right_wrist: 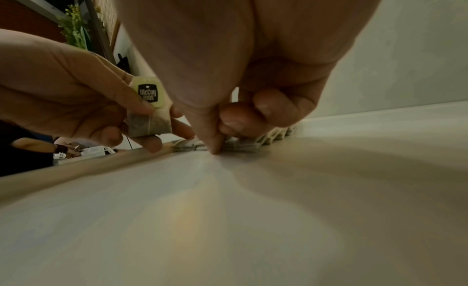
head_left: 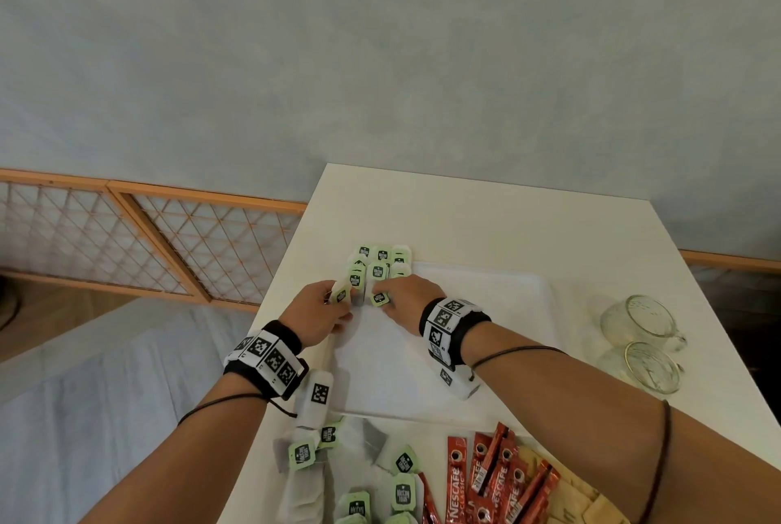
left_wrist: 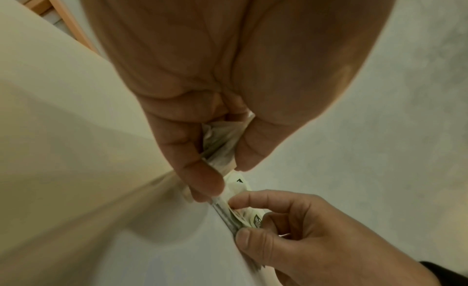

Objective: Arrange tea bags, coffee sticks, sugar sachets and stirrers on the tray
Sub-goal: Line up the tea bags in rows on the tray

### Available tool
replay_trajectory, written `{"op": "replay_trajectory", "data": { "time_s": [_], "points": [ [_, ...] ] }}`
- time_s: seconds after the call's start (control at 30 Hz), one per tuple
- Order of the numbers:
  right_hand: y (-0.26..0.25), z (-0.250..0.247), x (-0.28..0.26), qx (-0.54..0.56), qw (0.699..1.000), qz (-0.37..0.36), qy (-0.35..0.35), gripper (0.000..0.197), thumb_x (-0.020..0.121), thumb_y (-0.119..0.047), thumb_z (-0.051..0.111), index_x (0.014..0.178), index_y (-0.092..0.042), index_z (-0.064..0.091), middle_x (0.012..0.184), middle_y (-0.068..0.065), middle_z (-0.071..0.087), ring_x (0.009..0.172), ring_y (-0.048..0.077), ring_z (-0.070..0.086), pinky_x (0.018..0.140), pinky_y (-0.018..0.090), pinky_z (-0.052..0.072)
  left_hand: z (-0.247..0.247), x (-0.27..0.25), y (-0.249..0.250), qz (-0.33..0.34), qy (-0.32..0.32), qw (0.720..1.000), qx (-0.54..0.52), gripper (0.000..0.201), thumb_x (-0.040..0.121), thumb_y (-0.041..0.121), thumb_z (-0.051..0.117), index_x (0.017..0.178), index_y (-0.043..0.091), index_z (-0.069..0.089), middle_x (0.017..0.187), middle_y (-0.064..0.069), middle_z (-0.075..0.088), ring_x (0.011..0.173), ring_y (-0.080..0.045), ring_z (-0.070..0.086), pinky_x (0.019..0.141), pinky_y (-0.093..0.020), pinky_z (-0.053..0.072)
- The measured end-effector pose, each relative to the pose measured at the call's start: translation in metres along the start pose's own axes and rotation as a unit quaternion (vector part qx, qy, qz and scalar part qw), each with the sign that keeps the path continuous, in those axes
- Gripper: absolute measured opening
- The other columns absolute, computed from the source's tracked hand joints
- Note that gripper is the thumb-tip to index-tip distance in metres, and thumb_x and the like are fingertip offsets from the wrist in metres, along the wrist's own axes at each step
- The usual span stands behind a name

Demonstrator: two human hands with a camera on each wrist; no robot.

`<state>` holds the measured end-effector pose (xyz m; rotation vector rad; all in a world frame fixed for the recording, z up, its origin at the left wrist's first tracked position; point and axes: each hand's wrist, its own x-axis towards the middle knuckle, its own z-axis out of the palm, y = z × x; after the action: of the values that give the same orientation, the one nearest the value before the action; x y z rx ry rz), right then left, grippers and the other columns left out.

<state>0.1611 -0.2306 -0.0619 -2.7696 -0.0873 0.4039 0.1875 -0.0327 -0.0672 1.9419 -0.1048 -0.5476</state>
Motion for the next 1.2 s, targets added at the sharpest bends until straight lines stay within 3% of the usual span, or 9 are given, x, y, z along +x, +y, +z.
{"op": "replay_trajectory", "data": {
  "time_s": [0.13, 0.27, 0.53, 0.63, 0.73, 0.83, 0.97, 1.2],
  "points": [
    [0.004, 0.001, 0.002, -0.004, 1.000, -0.005, -0.002, 0.033, 0.100, -0.031, 0.053, 0.131, -0.038, 0.060, 0.128, 0.000, 0.064, 0.111, 0.031, 0.063, 0.087, 0.033, 0.048, 0.002, 0.001, 0.001, 0.007, -0.002, 1.000, -0.004, 0.014, 0.095, -0.001, 0.058, 0.107, 0.002, 0.065, 0.091, -0.011, 0.065, 0.081, -0.020, 0.060, 0.065, -0.025, 0.058],
    [0.009, 0.001, 0.002, 0.008, 1.000, -0.010, -0.013, 0.031, 0.099, -0.026, 0.052, 0.125, -0.038, 0.063, 0.117, -0.002, 0.066, 0.104, 0.030, 0.064, 0.080, 0.030, 0.048, 0.002, 0.003, 0.004, 0.012, -0.008, 1.000, -0.005, 0.015, 0.095, -0.002, 0.057, 0.107, 0.003, 0.066, 0.093, -0.010, 0.065, 0.081, -0.019, 0.060, 0.067, -0.026, 0.058],
    [0.009, -0.001, -0.002, 0.070, 0.997, -0.015, -0.002, 0.045, 0.099, -0.033, 0.060, 0.143, -0.034, 0.051, 0.121, 0.004, 0.066, 0.109, 0.029, 0.063, 0.092, 0.034, 0.051, 0.002, 0.003, 0.004, 0.008, -0.007, 0.999, -0.035, 0.012, 0.097, -0.001, 0.057, 0.102, 0.005, 0.066, 0.088, -0.012, 0.066, 0.077, -0.018, 0.063, 0.068, -0.028, 0.059],
    [0.015, -0.003, -0.004, 0.094, 0.995, 0.002, 0.007, 0.056, 0.095, -0.038, 0.066, 0.145, -0.034, 0.042, 0.102, 0.000, 0.066, 0.092, 0.024, 0.065, 0.085, 0.036, 0.054, -0.001, 0.001, 0.001, 0.005, -0.011, 0.999, -0.050, 0.012, 0.096, 0.001, 0.059, 0.105, 0.004, 0.066, 0.094, -0.013, 0.067, 0.080, -0.019, 0.067, 0.069, -0.029, 0.059],
    [0.024, -0.007, -0.005, 0.101, 0.994, 0.025, 0.036, 0.047, 0.094, -0.039, 0.066, 0.132, -0.029, 0.042, 0.086, -0.005, 0.061, 0.077, 0.019, 0.062, 0.074, 0.035, 0.053, -0.006, -0.001, -0.001, -0.007, -0.027, 0.997, -0.066, 0.018, 0.095, -0.004, 0.058, 0.106, 0.007, 0.067, 0.101, -0.014, 0.069, 0.086, -0.022, 0.069, 0.075, -0.030, 0.060],
    [0.034, -0.007, -0.008, 0.088, 0.994, 0.045, 0.035, 0.031, 0.096, -0.042, 0.063, 0.117, -0.028, 0.046, 0.086, -0.005, 0.064, 0.078, 0.022, 0.063, 0.072, 0.035, 0.052, -0.007, -0.005, -0.002, -0.017, -0.064, 0.992, -0.105, 0.025, 0.094, -0.008, 0.057, 0.116, 0.002, 0.065, 0.107, -0.015, 0.069, 0.089, -0.022, 0.069, 0.077, -0.029, 0.060],
    [0.037, -0.002, -0.008, 0.083, 0.995, 0.049, 0.025, 0.024, 0.099, -0.037, 0.058, 0.121, -0.027, 0.055, 0.091, -0.004, 0.062, 0.087, 0.025, 0.063, 0.079, 0.034, 0.051, -0.003, -0.011, 0.001, -0.018, -0.102, 0.986, -0.131, 0.028, 0.094, -0.007, 0.061, 0.120, 0.002, 0.064, 0.113, -0.016, 0.071, 0.097, -0.022, 0.070, 0.085, -0.031, 0.061],
    [0.026, -0.004, -0.007, 0.091, 0.994, 0.041, 0.033, 0.022, 0.100, -0.036, 0.057, 0.119, -0.026, 0.059, 0.104, 0.001, 0.067, 0.091, 0.026, 0.063, 0.081, 0.035, 0.052, 0.005, -0.022, 0.010, -0.005, -0.120, 0.985, -0.126, 0.022, 0.100, -0.002, 0.054, 0.117, 0.008, 0.065, 0.112, -0.010, 0.074, 0.099, -0.022, 0.074, 0.074, -0.025, 0.060]
  ]
}}
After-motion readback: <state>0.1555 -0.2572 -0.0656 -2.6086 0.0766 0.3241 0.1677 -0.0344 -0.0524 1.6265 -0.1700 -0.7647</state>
